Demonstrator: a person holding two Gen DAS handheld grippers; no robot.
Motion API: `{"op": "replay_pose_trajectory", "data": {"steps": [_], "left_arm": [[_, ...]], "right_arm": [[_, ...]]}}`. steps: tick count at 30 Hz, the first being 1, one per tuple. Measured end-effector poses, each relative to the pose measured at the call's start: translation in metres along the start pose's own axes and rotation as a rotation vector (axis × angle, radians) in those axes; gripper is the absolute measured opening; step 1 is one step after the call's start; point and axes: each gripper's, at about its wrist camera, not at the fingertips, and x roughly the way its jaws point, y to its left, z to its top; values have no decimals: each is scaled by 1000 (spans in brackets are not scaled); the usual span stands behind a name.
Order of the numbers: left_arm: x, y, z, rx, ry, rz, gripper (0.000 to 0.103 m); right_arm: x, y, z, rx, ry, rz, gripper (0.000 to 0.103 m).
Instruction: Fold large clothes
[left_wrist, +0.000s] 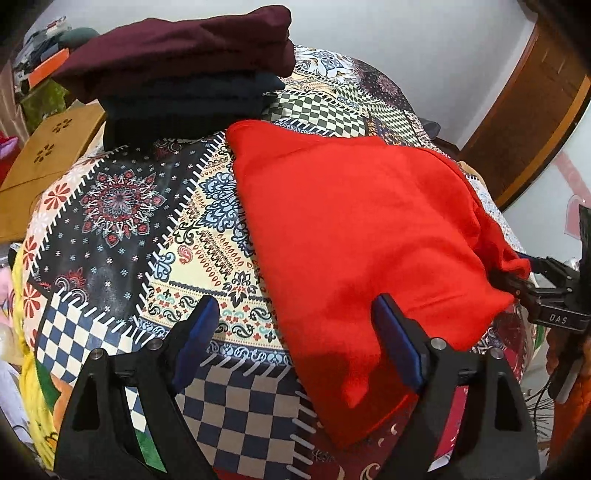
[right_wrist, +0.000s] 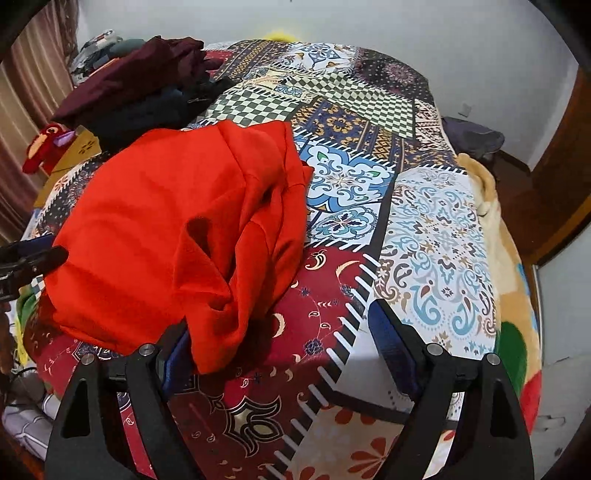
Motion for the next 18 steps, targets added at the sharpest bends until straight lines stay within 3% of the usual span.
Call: {"op": "replay_pose_trajectory", "data": {"steps": [6, 10, 18], "left_arm": [[-15, -8, -12, 78, -23, 49, 86], [-16, -6, -22, 110, 10, 61, 91], [-12, -8, -22, 136, 21, 86, 91]], "right_arm": [[-9, -1, 2, -27, 9, -17, 84], [-22, -9, 3, -16, -10, -33, 84], [-50, 16, 31, 14, -142, 95, 84]]}}
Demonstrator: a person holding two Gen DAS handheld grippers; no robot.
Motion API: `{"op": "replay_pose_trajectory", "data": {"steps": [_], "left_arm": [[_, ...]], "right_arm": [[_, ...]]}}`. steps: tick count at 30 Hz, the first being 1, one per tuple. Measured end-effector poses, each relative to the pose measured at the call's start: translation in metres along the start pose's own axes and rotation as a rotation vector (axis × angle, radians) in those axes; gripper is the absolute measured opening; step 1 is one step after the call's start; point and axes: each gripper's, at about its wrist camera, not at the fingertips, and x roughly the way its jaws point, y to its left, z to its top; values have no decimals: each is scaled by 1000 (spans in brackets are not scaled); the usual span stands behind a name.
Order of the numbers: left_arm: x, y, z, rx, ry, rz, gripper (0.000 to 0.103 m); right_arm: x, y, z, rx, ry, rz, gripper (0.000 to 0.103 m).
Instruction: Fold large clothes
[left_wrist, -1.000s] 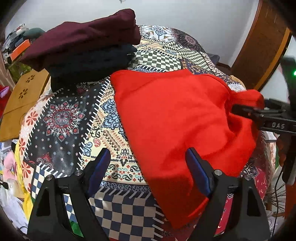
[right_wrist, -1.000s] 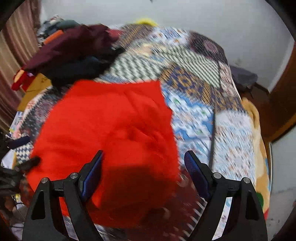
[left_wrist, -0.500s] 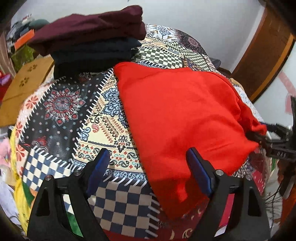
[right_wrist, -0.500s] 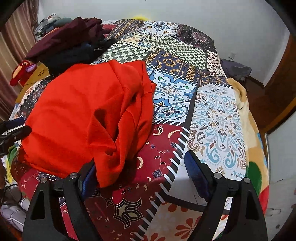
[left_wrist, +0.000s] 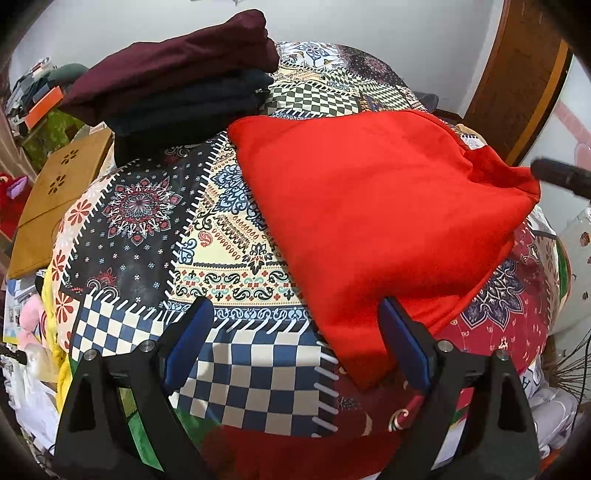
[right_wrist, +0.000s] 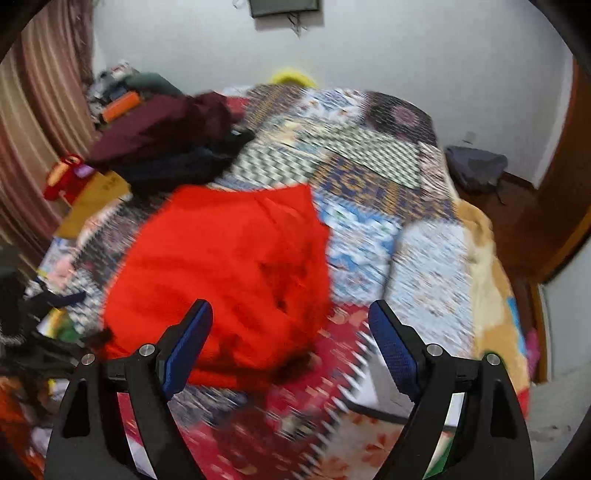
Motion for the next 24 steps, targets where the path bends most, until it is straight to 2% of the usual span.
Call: {"op": "replay_pose_trajectory", "data": {"steps": [3, 5, 10, 15, 18, 24], "left_arm": [[2, 1, -3, -9, 0, -1, 93], [4, 4, -6, -25, 3, -2, 95], [8, 12, -12, -59, 21, -34, 96], [3, 11, -16, -40, 22, -26, 96], [-3, 15, -17, -53, 27, -21, 95], [-29, 40, -2, -175, -30, -31, 95]], "right_arm": [[18, 13, 3, -13, 19, 26, 84], [35, 18, 2, -45, 46, 8, 84], [54, 2, -7, -83, 95, -164, 84], [32, -50, -21, 76, 94, -85, 84], [24, -59, -25, 101, 97, -105, 84], [15, -62, -12, 132, 112, -34, 84]]}}
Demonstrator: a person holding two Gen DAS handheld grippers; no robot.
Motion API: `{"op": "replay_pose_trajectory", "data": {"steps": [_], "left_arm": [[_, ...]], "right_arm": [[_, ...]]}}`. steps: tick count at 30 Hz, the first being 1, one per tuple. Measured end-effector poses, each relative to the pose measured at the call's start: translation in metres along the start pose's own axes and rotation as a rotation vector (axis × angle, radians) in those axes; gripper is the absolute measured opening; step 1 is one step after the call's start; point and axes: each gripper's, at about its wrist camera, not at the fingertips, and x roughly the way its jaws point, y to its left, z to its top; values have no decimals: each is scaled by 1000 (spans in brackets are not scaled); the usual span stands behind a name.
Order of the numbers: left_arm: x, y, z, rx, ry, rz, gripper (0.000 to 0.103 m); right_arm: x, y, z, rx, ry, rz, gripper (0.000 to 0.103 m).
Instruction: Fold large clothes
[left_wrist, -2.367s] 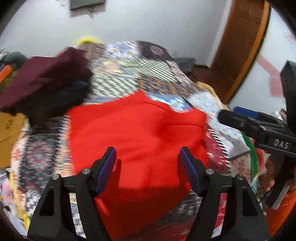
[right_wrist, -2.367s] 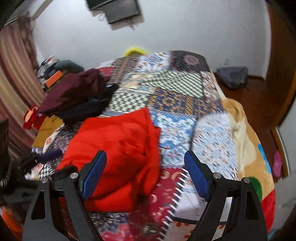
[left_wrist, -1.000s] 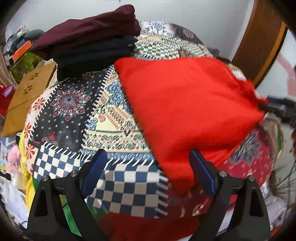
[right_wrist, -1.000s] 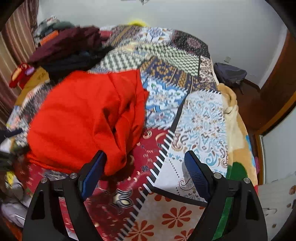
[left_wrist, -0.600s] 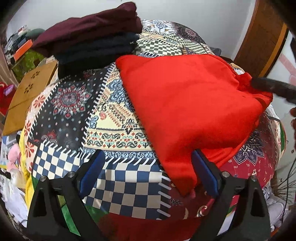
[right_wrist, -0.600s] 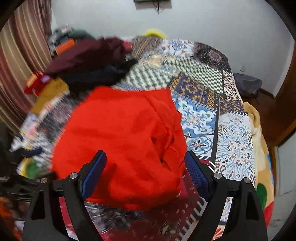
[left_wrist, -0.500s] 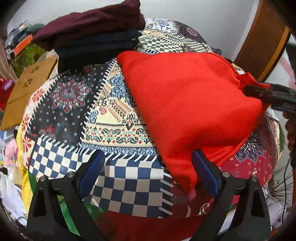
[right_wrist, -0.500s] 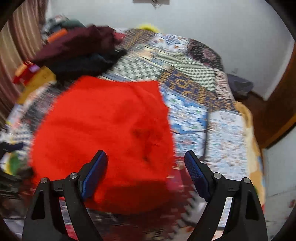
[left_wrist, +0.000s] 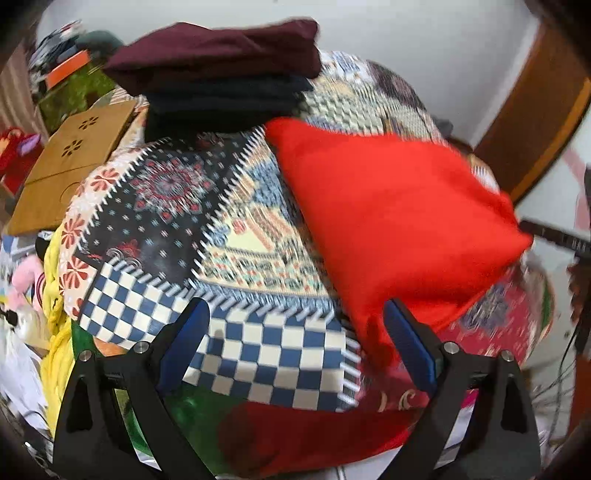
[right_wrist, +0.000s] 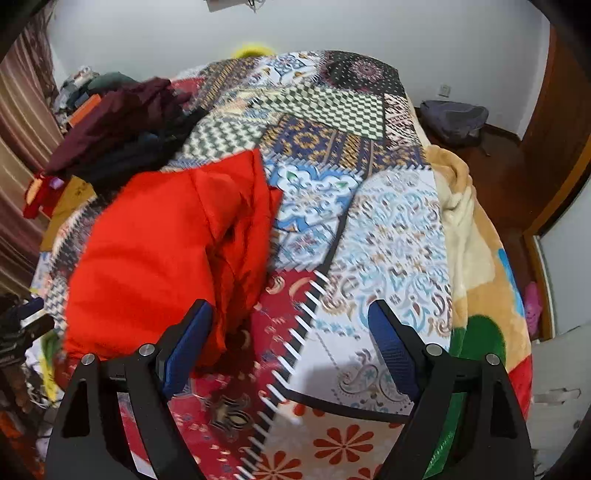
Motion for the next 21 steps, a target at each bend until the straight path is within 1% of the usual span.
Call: {"op": "replay_pose_trajectory", "data": {"steps": [3, 6, 7, 10, 12, 13, 15, 19, 21], "left_arm": [[-5, 6, 15, -30, -30, 6, 95], [-4, 5, 35, -25, -56, 40, 95], [-3, 3, 39, -21, -62, 46, 95], [3, -1, 50, -8, -64, 34, 95], [12, -5, 56, -3, -46, 15, 95], [19, -7, 59, -8, -25, -6, 95], [31, -10, 61, -30, 13, -50, 95], [59, -14, 62, -53, 88, -108, 95], [70, -12, 63, -81, 115, -144, 96]], "right_arm": [[-6, 8, 13, -8, -25, 41, 84], [-7, 18, 25, -15, -39, 106, 84], [-6, 21, 29, -17, -38, 121, 84], [7, 30, 38, -32, -13, 188, 84], [24, 33, 43, -32, 26, 235, 84], [35, 33, 43, -29, 52, 249, 84], [55, 27, 44, -6, 114, 255, 84], [99, 8, 44, 89, 255, 283, 84], [111, 0, 46, 129, 294, 330, 84]]}}
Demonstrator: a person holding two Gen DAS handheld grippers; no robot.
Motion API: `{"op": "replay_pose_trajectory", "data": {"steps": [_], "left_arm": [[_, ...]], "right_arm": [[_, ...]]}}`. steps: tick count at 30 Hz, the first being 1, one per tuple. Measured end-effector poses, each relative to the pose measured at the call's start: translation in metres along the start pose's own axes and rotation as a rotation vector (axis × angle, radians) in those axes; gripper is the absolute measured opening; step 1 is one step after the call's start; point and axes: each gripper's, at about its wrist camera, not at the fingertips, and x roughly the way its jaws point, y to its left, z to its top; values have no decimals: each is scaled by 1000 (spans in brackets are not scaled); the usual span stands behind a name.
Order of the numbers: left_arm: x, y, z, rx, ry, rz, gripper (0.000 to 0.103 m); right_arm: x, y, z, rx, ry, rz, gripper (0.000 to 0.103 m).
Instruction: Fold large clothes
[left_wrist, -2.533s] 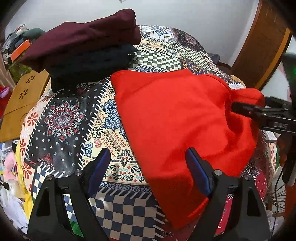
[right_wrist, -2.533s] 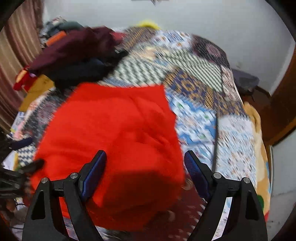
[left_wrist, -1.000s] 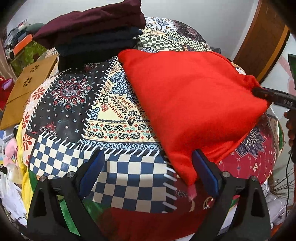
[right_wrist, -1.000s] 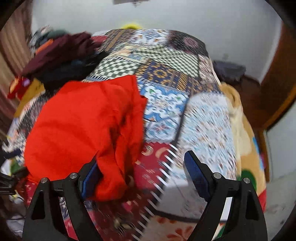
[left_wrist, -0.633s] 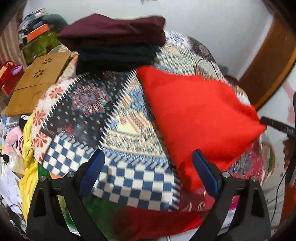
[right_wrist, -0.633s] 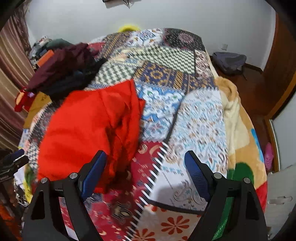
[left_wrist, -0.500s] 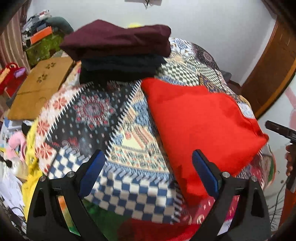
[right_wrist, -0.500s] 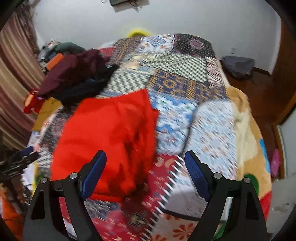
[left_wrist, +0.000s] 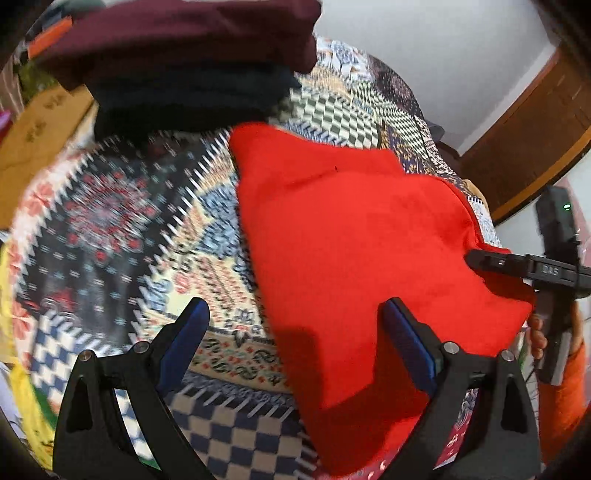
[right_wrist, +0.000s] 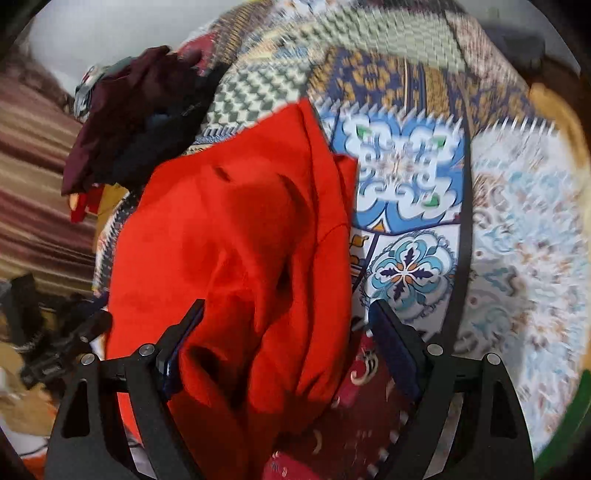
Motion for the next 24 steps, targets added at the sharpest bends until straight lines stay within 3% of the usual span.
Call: {"op": "replay_pose_trajectory", "data": {"steps": [8, 14, 18, 19, 22, 23, 24], "left_arm": [[44, 41, 19, -260, 141, -274, 95], [60, 40, 26, -248, 151, -369, 95], [68, 34, 33, -225, 153, -390, 95], [70, 33, 34, -222, 154, -394, 95], [71, 27, 36, -219, 153, -390, 90], [69, 26, 35, -214, 151, -379, 86], [68, 25, 34, -209, 148, -371, 80]], "right_arm": [[26, -4, 24, -15, 111, 52, 87], [46, -4, 38, -2, 146, 124, 90], [55, -4, 45, 17, 146, 147, 88], [54, -5, 46, 18, 146, 150, 85], [52, -11, 43, -3, 110, 189, 58], [51, -13, 42, 15, 112, 208, 46], [49, -17, 40, 35, 117, 233, 41]]}}
